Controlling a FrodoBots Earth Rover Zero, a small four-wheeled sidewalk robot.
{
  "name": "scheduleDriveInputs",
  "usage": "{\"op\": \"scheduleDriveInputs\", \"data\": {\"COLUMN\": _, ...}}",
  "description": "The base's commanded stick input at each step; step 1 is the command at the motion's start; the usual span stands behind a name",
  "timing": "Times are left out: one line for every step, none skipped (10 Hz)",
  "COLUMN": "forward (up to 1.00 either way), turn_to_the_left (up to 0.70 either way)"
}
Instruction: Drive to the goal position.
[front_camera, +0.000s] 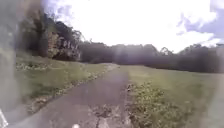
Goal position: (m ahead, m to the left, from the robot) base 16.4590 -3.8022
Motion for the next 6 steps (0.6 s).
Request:
{"op": "scheduleDriveInputs", "data": {"forward": 1.00, "turn_to_the_left": 0.00}}
{"op": "scheduleDriveInputs", "data": {"forward": 1.00, "turn_to_the_left": 0.00}}
{"op": "scheduleDriveInputs", "data": {"forward": 1.00, "turn_to_the_left": 0.00}}
{"op": "scheduleDriveInputs", "data": {"forward": 1.00, "turn_to_the_left": 0.00}}
{"op": "scheduleDriveInputs", "data": {"forward": 1.00, "turn_to_the_left": 0.00}}
{"op": "scheduleDriveInputs", "data": {"forward": 1.00, "turn_to_the_left": -0.15}}
